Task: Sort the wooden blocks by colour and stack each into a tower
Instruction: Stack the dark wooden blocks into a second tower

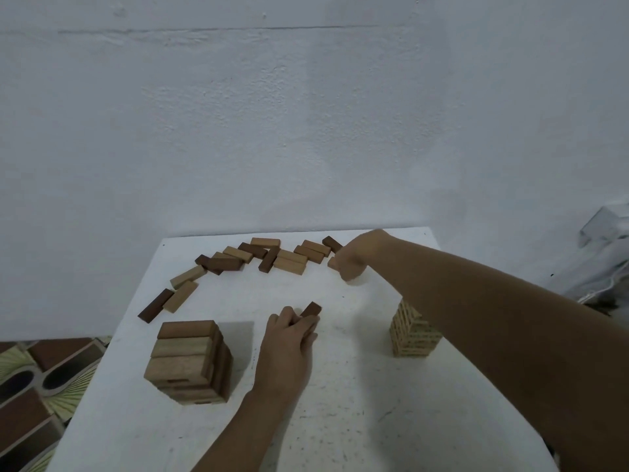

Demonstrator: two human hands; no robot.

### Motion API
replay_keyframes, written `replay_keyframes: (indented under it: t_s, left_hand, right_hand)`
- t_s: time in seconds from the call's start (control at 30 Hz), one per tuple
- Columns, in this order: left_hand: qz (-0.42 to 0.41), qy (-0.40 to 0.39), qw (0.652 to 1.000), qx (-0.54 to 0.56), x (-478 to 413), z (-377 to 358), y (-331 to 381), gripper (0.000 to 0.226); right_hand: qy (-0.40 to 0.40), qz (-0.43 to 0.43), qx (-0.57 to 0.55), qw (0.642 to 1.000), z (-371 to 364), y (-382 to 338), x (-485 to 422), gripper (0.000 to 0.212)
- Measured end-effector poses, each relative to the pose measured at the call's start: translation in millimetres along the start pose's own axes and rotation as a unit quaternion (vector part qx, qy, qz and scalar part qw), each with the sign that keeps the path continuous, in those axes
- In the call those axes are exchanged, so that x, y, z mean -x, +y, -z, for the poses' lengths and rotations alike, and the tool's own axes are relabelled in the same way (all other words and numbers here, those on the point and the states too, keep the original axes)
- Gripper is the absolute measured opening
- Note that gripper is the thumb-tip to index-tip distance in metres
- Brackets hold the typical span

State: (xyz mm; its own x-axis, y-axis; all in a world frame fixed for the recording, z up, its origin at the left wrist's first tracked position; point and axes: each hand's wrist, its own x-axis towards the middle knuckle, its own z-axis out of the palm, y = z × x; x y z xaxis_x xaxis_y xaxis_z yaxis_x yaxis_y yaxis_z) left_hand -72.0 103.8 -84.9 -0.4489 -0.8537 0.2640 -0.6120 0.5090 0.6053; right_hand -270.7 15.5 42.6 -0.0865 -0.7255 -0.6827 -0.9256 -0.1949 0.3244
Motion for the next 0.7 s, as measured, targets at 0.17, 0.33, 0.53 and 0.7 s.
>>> replay_keyframes:
  t_s: [0.17, 0.33, 0.53, 0.7]
  left_hand:
    - [0.000, -0.004, 1.000, -0.013, 6.2, -0.2, -3.7, 0.032]
    - [-0.007, -0.019, 0.998, -0.055, 16.6, 1.7, -4.0, 0.025]
    - [-0.031, -0.020, 0.993, -0.110, 38.7, 12.3, -2.7, 0.012]
    - [-0.039, -0.031, 0.989, -0.139, 59.1, 15.9, -1.7, 0.025]
  right_hand:
    - [0.028, -0.037, -0.055, 0.997, -8.1, -24.5, -4.3, 0.055]
    - [0.107, -0.011, -0.137, 0.985, -26.7, -46.6, -7.5, 0.036]
    - [0.186, 0.003, -0.227, 0.956, -61.9, -77.5, 4.0, 0.023]
    - [0.258, 0.001, -0.274, 0.926, -96.4, -105.8, 28.8, 0.019]
